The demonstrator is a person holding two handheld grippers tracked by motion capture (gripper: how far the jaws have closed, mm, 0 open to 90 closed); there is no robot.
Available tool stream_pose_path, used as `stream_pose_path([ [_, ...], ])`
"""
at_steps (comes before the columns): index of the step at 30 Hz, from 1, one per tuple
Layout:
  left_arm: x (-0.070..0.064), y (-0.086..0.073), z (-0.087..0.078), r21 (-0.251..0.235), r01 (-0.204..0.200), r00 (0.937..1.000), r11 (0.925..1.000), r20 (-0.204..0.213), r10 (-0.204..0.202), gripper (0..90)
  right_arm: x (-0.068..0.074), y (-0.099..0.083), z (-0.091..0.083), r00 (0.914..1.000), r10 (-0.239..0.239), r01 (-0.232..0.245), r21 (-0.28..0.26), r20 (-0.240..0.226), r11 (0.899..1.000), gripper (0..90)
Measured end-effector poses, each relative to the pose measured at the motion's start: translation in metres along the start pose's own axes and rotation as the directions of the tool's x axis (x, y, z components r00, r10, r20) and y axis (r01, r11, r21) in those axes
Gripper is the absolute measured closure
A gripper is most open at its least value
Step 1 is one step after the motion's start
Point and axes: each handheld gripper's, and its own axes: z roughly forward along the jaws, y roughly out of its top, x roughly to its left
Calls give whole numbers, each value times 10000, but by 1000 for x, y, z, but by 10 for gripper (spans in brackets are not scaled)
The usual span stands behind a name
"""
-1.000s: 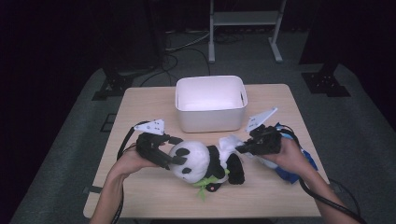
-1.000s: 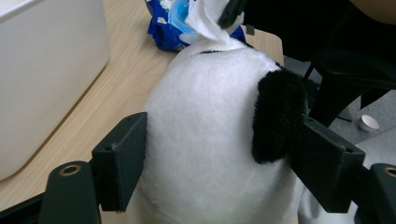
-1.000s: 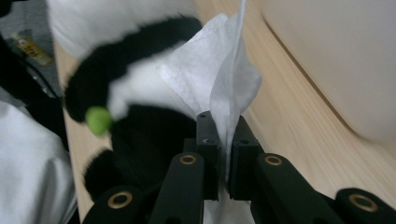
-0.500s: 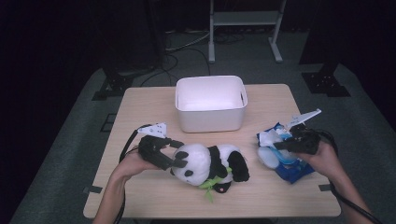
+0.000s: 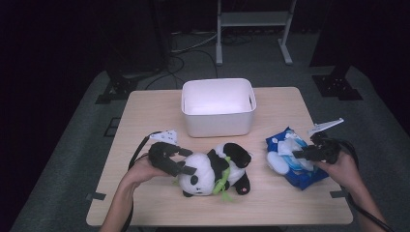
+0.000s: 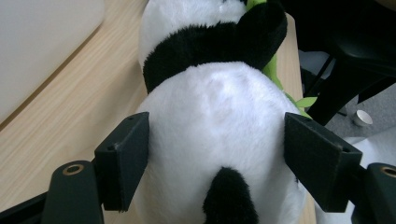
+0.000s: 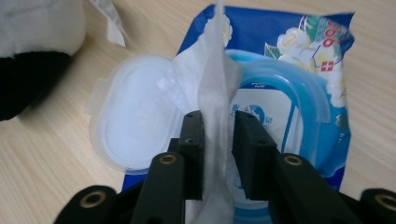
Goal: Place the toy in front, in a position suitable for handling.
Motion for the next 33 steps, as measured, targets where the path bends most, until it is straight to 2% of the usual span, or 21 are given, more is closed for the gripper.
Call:
stream_pose_path([
  [6,-1,2,-2,58,-14,9998,10000,-198,15,240,8,9,-13,9995,-285,286,-145,98,9995,661],
  [15,1,3,-4,70,-39,9989,10000,-459,42,240,22,21,-16,9964,-847,849,-198,106,9962,650],
  [21,2,6,-5,65,-108,9983,9999,-572,111,245,35,29,-13,9923,-1180,1163,-448,-370,9922,649],
  [28,1,13,-4,340,-293,9965,9990,-777,319,247,60,39,1,9760,-1890,1836,-580,-1084,9813,643],
  [30,1,13,-3,413,-337,9960,9986,-813,370,274,67,43,4,9703,-2080,2019,-602,-1237,9775,637],
  [33,1,14,-2,468,-365,9959,9982,-813,402,275,80,49,10,9562,-2497,2421,-670,-1526,9679,637],
])
